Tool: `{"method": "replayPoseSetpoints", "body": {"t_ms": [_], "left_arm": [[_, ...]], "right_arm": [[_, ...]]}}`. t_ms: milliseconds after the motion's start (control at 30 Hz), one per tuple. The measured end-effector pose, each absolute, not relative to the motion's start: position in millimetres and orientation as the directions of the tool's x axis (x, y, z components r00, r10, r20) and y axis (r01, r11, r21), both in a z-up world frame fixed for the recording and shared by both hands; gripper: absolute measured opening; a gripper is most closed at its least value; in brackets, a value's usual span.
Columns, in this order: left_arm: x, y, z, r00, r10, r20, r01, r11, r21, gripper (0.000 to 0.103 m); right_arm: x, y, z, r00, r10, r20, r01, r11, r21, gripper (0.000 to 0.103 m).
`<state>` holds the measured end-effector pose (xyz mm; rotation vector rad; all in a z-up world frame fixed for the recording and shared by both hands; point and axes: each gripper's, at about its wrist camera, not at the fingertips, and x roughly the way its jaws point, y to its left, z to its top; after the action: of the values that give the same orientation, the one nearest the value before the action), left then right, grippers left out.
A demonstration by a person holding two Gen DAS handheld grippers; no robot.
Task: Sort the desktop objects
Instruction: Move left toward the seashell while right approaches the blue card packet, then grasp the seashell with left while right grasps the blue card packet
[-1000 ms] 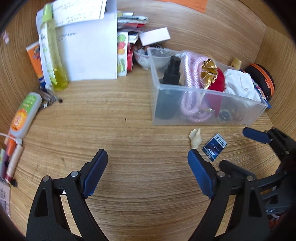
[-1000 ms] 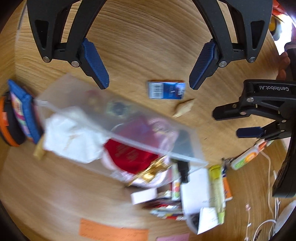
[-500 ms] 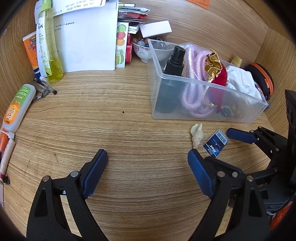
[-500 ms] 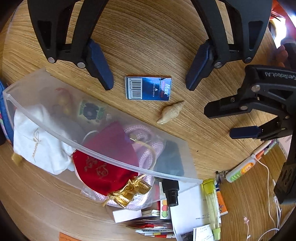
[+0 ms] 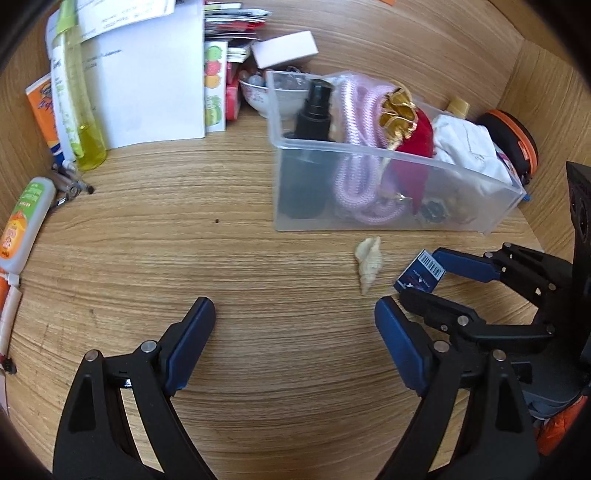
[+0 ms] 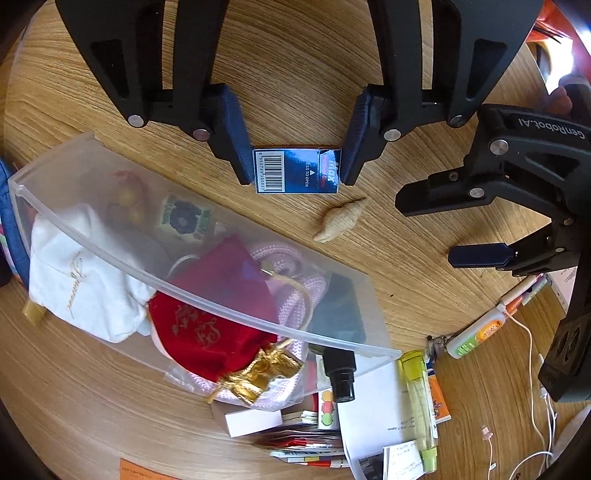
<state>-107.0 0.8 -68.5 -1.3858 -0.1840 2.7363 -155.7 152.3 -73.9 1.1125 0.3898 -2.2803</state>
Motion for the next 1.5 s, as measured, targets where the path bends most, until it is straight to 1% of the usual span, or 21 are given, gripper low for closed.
{"method": "replayPoseSetpoints", "body": {"t_ms": [100,267,333,367,433,500,600,767,867,1033,1100,1233,1333,1367,1433,1467,1500], "left_arm": [[-109.4,11.3,-67.3,-0.598,0.106,-0.795,-0.032,-0.994,-0.109,0.089],[-120.6,28.8,-65.9,-0.606,0.085,-0.791,-0.056,-0.996,-0.065,0.088],[-122.0,33.3,-66.0,-0.606,0.083,-0.791,-0.064,-0.996,-0.056,0.083],[-124.2,36.6,-66.7,-0.605,0.081,-0.792,-0.068,-0.996,-0.050,0.078],[-128.0,42.4,-69.3,-0.597,0.078,-0.798,-0.071,-0.997,-0.044,0.074],[-131.3,46.4,-71.7,-0.592,0.073,-0.803,-0.070,-0.997,-0.039,0.068],[-133.4,49.5,-73.2,-0.595,0.052,-0.802,-0.064,-0.998,-0.018,0.064],[-134.7,50.0,-74.0,-0.607,0.034,-0.794,-0.052,-0.999,-0.002,0.062],[-133.9,49.4,-73.5,-0.617,0.026,-0.786,-0.044,-0.999,0.002,0.052],[-134.1,47.4,-73.1,-0.621,0.024,-0.784,-0.036,-0.999,-0.001,0.044],[-133.6,45.6,-73.1,-0.623,0.021,-0.782,-0.031,-1.000,-0.002,0.039],[-137.1,49.1,-73.2,-0.624,0.013,-0.781,-0.019,-1.000,-0.001,0.035],[-137.9,47.1,-72.9,-0.626,0.012,-0.779,-0.006,-1.000,-0.010,0.028],[-135.7,46.2,-72.9,-0.627,0.012,-0.779,-0.004,-1.000,-0.012,0.023],[-135.2,45.4,-72.8,-0.628,0.013,-0.778,-0.004,-1.000,-0.014,0.019],[-135.1,45.3,-72.8,-0.628,0.015,-0.778,-0.004,-1.000,-0.016,0.015],[-134.6,44.6,-72.7,-0.629,0.017,-0.777,-0.004,-1.000,-0.018,0.015]], "right_arm": [[-158.0,162.9,-72.7,-0.510,-0.343,-0.789,0.585,-0.810,-0.025,0.044],[-165.2,185.0,-69.0,-0.520,-0.346,-0.781,0.558,-0.830,-0.004,0.044],[-166.8,189.7,-67.3,-0.523,-0.353,-0.776,0.553,-0.833,0.006,0.044],[-167.6,191.9,-66.6,-0.524,-0.357,-0.774,0.550,-0.835,0.013,0.044],[-170.0,197.1,-66.2,-0.521,-0.368,-0.770,0.546,-0.837,0.031,0.044],[-171.4,201.2,-65.2,-0.520,-0.381,-0.765,0.543,-0.838,0.048,0.044],[-172.3,207.2,-62.8,-0.517,-0.406,-0.753,0.541,-0.837,0.080,0.044],[-170.2,212.0,-61.0,-0.510,-0.435,-0.743,0.546,-0.830,0.111,0.044],[-169.4,211.4,-60.8,-0.503,-0.443,-0.742,0.555,-0.824,0.115,0.044],[-167.7,212.1,-60.7,-0.502,-0.446,-0.741,0.558,-0.822,0.117,0.044],[-167.4,213.4,-60.7,-0.501,-0.450,-0.739,0.555,-0.822,0.124,0.044],[-167.5,215.9,-59.7,-0.485,-0.477,-0.733,0.561,-0.813,0.157,0.044],[-168.0,216.9,-59.6,-0.483,-0.480,-0.732,0.556,-0.814,0.167,0.044],[-168.3,217.6,-59.5,-0.481,-0.482,-0.732,0.555,-0.814,0.172,0.044],[-168.8,218.3,-59.0,-0.476,-0.490,-0.730,0.554,-0.812,0.183,0.044],[-168.7,218.9,-58.8,-0.476,-0.491,-0.730,0.552,-0.812,0.187,0.044],[-168.7,219.1,-58.7,-0.475,-0.492,-0.729,0.551,-0.813,0.190,0.044]]}}
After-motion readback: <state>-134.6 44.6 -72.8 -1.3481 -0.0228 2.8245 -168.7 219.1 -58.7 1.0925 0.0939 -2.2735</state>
